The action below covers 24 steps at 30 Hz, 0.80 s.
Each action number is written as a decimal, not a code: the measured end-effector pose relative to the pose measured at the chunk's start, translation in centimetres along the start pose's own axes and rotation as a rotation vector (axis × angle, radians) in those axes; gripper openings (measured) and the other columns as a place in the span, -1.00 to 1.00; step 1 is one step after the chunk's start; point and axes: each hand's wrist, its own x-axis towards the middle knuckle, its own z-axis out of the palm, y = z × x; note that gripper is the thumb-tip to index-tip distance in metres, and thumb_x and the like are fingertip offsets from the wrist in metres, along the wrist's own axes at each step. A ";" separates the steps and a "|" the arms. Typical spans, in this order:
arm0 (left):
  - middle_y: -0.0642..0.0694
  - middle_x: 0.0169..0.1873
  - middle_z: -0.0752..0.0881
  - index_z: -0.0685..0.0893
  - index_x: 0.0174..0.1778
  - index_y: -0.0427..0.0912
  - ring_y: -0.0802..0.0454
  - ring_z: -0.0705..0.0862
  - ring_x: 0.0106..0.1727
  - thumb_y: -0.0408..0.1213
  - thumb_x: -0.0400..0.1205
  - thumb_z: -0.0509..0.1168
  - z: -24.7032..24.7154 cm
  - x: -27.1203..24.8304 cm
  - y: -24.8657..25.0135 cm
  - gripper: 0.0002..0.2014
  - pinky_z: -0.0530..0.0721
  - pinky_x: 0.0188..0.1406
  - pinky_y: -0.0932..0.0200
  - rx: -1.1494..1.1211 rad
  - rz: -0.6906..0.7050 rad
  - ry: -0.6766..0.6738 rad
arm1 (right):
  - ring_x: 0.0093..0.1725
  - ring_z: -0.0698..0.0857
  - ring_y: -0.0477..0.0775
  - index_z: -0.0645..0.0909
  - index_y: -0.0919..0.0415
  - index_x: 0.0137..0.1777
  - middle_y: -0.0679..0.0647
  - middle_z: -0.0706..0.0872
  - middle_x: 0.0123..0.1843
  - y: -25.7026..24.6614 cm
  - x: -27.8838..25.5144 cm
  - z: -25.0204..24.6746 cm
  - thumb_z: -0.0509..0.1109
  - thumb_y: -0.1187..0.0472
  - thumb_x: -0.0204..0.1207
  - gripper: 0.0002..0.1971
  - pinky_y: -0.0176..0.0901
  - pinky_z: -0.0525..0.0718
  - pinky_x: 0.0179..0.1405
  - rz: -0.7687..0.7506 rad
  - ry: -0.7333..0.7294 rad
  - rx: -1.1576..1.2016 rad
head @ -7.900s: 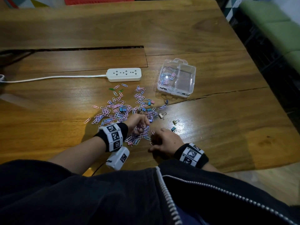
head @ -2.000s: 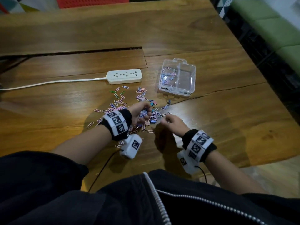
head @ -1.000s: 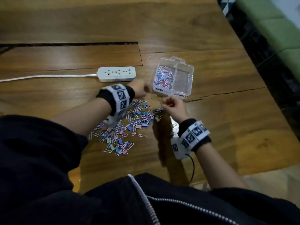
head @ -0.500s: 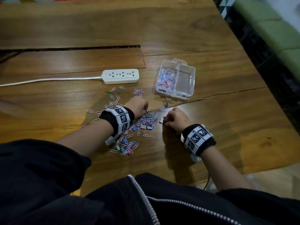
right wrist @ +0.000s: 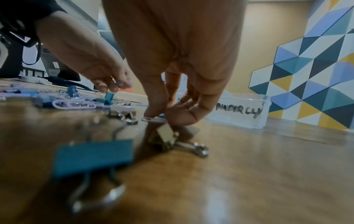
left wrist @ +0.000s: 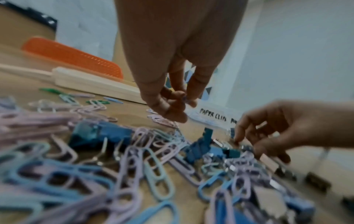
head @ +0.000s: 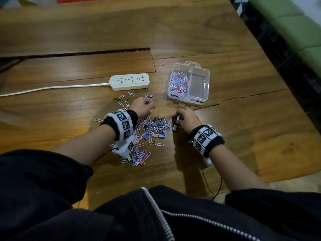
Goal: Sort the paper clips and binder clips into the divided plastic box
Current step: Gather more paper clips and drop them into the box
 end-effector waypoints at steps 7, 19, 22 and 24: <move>-0.09 -0.44 0.44 0.39 -0.39 -0.17 0.09 0.42 -0.54 -0.36 0.63 0.04 -0.9 0.7 0.7 -0.75 0.44 -0.59 0.29 -0.568 -0.204 -0.028 | 0.18 0.56 0.19 0.62 0.33 -0.01 0.20 0.53 0.21 0.5 -0.3 -0.1 0.35 0.34 0.49 -0.88 -0.03 0.55 0.24 -0.041 0.021 -0.025; -0.32 0.28 0.54 0.42 0.30 -0.40 -0.25 0.57 0.27 0.01 0.44 0.43 -0.4 5.0 1.6 -0.32 0.57 0.15 -0.01 0.562 -0.072 0.195 | -0.18 0.58 -0.01 0.46 0.14 -0.10 0.03 0.57 -0.14 1.5 -0.3 -1.6 0.31 0.41 0.50 -0.84 -0.35 0.46 -0.39 0.031 -0.108 0.217; -0.37 0.35 0.46 0.39 0.35 -0.43 -0.27 0.50 0.35 -0.05 0.54 0.34 -0.1 5.0 1.8 -0.39 0.49 0.28 -0.01 0.668 -0.083 0.177 | -0.43 0.66 -0.17 0.47 0.10 -0.06 0.05 0.58 -0.27 2.0 -0.7 -2.2 0.24 0.52 0.51 -0.74 -0.31 0.65 -0.43 0.075 -0.047 0.721; -0.39 0.36 0.44 0.40 0.35 -0.45 -0.29 0.48 0.36 -0.15 0.61 0.27 0.0 5.0 1.7 -0.49 0.46 0.32 -0.02 0.715 -0.054 0.156 | -0.55 0.68 -0.18 0.49 0.20 -0.14 0.13 0.55 -0.32 2.1 -0.9 -2.6 0.13 0.59 0.54 -0.72 -0.37 0.68 -0.49 0.125 -0.060 1.029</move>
